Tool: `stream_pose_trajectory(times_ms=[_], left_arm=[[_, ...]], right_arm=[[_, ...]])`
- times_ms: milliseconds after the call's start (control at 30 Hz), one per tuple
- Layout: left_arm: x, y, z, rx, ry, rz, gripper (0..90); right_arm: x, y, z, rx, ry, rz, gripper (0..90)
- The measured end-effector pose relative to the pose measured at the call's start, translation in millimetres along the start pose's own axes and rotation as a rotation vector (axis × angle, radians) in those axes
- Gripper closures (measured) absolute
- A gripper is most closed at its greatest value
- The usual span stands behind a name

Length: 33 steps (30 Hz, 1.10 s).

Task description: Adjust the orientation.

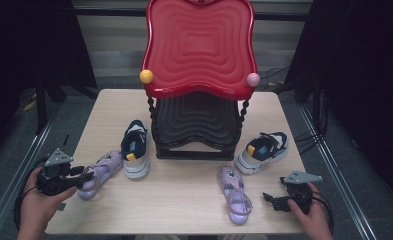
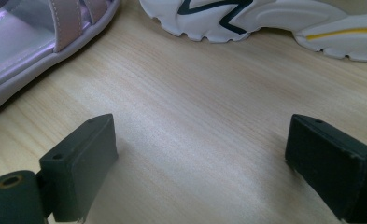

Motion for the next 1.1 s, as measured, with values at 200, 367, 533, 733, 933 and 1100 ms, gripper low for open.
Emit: stream_pose_trajectory(times_ms=[200,367,533,733,933,1100], left_arm=[[-0.2,-7.0,6.1,0.000,-0.004,-0.012,56.5],[11.3,-6.4,2.3,-0.021,0.036,-0.031,55.1],[21.1,-11.3,10.1,-0.004,0.047,-0.041,52.6],[23.5,-21.2,23.8,0.014,0.055,-0.096,61.3],[16.5,-20.5,14.0,0.014,0.030,-0.129,70.6],[12.6,-21.6,5.5,0.063,0.049,-0.130,81.0]], right_arm=[[0.0,-0.1,-0.1,0.001,-0.001,0.001,8.3],[0.0,-0.1,-0.1,0.001,-0.001,0.001,8.3],[0.0,0.0,0.0,0.000,0.000,0.000,8.2],[0.0,0.0,0.0,0.000,-0.001,0.000,8.3],[0.0,0.0,0.0,0.000,0.000,0.000,8.3],[0.1,0.0,0.0,0.000,-0.001,0.001,8.3]])
Point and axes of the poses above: each handheld gripper's, and its own axes: z roughly forward along the jaws, y roughly out of its top, x roughly to its left, the point moved 7 cm from there along z, roughly forward along the jaws, and after that the axes turned 3 degrees about z, right-handed, at the moved point
